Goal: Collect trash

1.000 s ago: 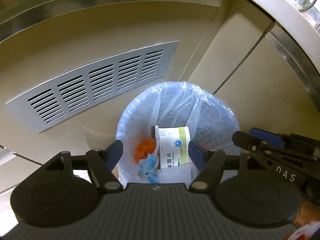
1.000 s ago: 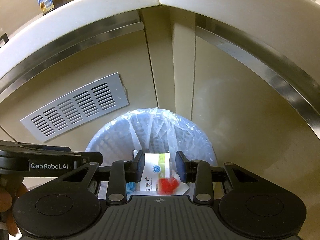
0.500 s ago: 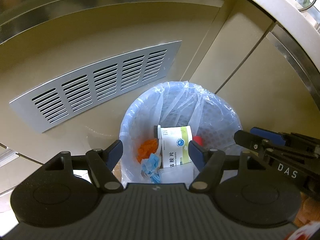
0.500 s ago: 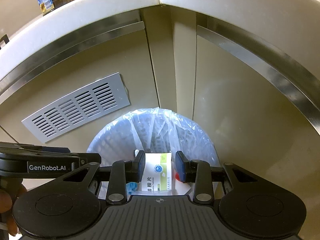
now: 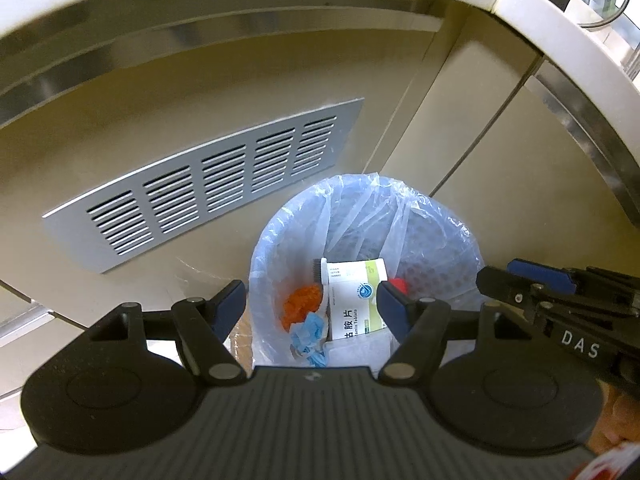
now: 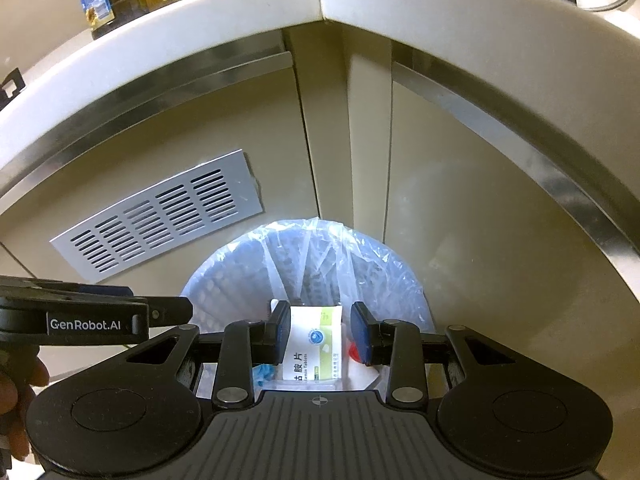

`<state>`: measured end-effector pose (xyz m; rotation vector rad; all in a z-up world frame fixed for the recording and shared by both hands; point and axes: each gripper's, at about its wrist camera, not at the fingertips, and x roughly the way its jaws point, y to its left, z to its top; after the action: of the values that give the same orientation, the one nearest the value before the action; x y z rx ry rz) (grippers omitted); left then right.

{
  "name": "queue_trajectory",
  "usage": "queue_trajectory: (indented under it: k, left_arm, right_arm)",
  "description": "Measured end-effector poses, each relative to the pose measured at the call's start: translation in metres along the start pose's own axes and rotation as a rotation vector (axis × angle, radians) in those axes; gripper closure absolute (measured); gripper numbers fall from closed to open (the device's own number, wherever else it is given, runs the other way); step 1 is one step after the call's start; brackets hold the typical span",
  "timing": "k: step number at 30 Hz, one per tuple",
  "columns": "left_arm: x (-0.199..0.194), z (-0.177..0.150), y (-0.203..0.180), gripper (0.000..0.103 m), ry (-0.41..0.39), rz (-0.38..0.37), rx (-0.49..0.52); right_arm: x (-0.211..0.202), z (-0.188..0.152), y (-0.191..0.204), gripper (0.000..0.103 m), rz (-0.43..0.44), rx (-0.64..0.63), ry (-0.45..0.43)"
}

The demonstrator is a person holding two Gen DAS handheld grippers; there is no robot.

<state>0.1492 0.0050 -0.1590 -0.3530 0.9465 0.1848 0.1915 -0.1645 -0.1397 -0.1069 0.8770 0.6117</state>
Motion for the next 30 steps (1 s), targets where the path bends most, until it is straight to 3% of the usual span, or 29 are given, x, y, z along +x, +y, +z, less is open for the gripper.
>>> queue_trajectory:
  k: [11, 13, 15, 21, 30]
  left_arm:
    - [-0.03, 0.001, -0.003, 0.03, -0.037, 0.041, 0.007]
    - [-0.036, 0.0, -0.003, 0.027, -0.049, 0.054, 0.012]
    - [-0.042, 0.0, -0.004, 0.025, -0.063, 0.071, 0.019]
    - [-0.059, -0.003, -0.005, 0.014, -0.086, 0.109, 0.02]
    - [-0.087, -0.008, -0.006, 0.005, -0.118, 0.143, 0.005]
  right_arm:
    - [-0.026, 0.001, 0.005, 0.067, 0.027, -0.03, -0.023]
    - [-0.03, 0.0, 0.005, 0.063, 0.035, -0.043, -0.028]
    - [-0.036, 0.0, 0.003, 0.047, 0.046, -0.044, -0.041]
    - [-0.051, -0.003, 0.001, 0.03, 0.08, -0.055, -0.055]
    - [-0.072, -0.011, -0.001, 0.025, 0.093, -0.076, -0.051]
